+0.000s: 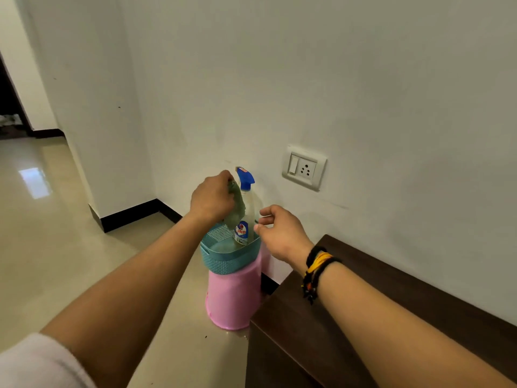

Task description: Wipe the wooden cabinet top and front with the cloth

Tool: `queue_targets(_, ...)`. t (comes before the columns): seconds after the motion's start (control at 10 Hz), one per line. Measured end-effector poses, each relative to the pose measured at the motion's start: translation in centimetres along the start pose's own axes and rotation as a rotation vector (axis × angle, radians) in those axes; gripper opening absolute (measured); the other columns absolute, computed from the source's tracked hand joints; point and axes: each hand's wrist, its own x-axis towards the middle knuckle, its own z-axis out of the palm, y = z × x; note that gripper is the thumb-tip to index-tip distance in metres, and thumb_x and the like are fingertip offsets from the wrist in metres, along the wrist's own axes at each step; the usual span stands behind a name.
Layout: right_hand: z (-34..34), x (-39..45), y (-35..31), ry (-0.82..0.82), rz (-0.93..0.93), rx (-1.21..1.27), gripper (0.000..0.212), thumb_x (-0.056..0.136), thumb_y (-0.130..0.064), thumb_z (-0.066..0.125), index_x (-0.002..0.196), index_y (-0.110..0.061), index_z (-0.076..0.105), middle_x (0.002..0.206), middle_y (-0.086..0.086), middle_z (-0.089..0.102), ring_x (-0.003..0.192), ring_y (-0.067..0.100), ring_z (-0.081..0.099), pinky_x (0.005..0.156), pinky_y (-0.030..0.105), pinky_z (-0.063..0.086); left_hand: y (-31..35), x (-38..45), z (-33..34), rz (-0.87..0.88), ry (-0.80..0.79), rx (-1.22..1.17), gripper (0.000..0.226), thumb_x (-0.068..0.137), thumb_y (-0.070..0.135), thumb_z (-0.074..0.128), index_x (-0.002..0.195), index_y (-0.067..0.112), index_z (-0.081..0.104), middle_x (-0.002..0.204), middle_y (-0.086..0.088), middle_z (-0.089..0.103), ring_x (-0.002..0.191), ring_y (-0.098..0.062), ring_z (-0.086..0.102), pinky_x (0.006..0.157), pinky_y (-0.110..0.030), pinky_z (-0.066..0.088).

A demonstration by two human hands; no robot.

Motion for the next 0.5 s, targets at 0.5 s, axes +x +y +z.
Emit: queue_targets(0.5,6.2,4.3,1.4,-0.128,-0.018,-0.517,0.05,0.088,-0.01,0.058,0.138,-0.014,0.048,0.144,0.013,0.045,0.12,0.033,0.056,0.103,0.042,0.049,-5.5,-3.1,6.6,0.191,-0.203,0.158,0.024,0.096,0.031,0.055,0.11,0.013,0.06,0.1,-0.005,0.07,0.078,-0.022,0.059,0.067,-0.036,0.049)
